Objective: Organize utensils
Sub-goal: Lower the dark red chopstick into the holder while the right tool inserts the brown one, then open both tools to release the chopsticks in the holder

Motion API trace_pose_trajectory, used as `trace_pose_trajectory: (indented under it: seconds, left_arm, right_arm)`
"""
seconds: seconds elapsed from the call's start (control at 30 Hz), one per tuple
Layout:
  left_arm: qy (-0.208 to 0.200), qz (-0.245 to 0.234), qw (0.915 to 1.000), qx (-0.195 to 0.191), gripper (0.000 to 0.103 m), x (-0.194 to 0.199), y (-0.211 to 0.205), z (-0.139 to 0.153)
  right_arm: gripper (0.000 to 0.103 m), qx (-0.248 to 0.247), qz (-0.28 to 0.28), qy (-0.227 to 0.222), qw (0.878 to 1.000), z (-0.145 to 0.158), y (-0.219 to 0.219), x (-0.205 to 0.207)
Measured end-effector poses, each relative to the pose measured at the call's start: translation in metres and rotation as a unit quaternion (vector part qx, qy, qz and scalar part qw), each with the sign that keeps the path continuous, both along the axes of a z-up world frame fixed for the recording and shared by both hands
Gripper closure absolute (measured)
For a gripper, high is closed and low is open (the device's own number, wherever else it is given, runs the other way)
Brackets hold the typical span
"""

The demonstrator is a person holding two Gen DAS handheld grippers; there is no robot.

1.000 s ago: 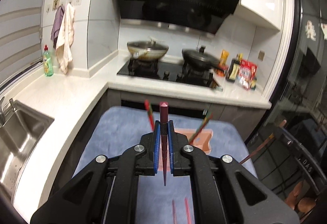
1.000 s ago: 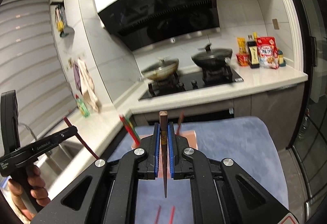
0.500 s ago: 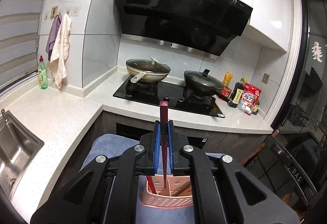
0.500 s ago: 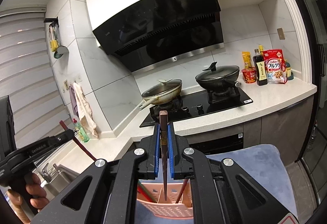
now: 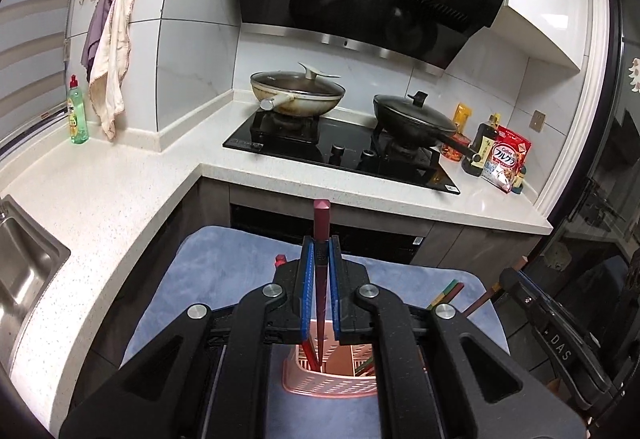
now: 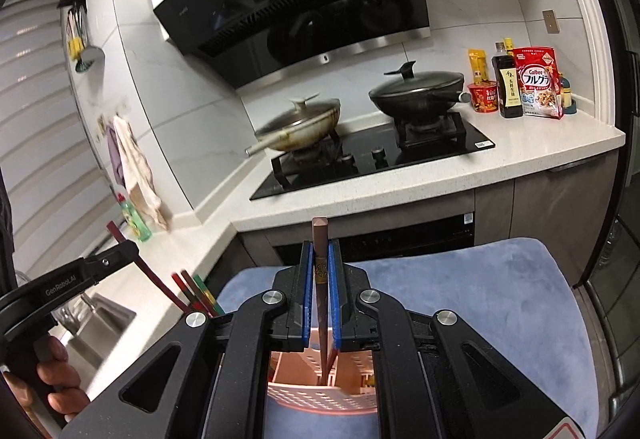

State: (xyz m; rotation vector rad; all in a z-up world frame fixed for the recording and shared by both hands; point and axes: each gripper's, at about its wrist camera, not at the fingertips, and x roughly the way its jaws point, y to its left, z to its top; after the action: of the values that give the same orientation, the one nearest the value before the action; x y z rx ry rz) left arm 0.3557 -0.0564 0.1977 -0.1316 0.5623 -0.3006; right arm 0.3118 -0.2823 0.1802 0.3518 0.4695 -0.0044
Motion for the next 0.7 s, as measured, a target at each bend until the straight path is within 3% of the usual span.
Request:
trace_pose_trajectory:
  seconds: [0.1, 0.2, 0.23, 0.5, 0.7]
  left_arm:
    - [-0.007, 0.008, 0.9999, 0.007, 0.092, -0.002, 0.0, 0.0]
    - [-0.012, 0.017, 0.9997, 0.013, 0.07, -0.007, 0.001, 0.003]
    - [-0.019, 0.021, 0.9995, 0.012, 0.067, -0.011, 0.003, 0.005]
    - [-0.038, 0.045, 0.9969, 0.052, 0.059, -0.041, 0.007, 0.019]
    - [-0.033, 0.058, 0.9942, 0.085, 0.059, -0.067, 0.008, 0.017]
  right_arm:
    - [0.089, -0.004, -0.003, -0.005, 1.0, 0.003, 0.001, -0.004]
    - [0.081, -0.01, -0.001, -0.015, 1.0, 0.012, 0.003, -0.01]
    - [0.076, -0.015, -0.001, -0.02, 1.0, 0.016, 0.005, -0.014]
    - [0.074, -0.022, 0.012, -0.036, 0.999, 0.037, 0.014, -0.043]
    - [0.073, -0.041, 0.019, -0.03, 0.999, 0.038, 0.027, -0.073]
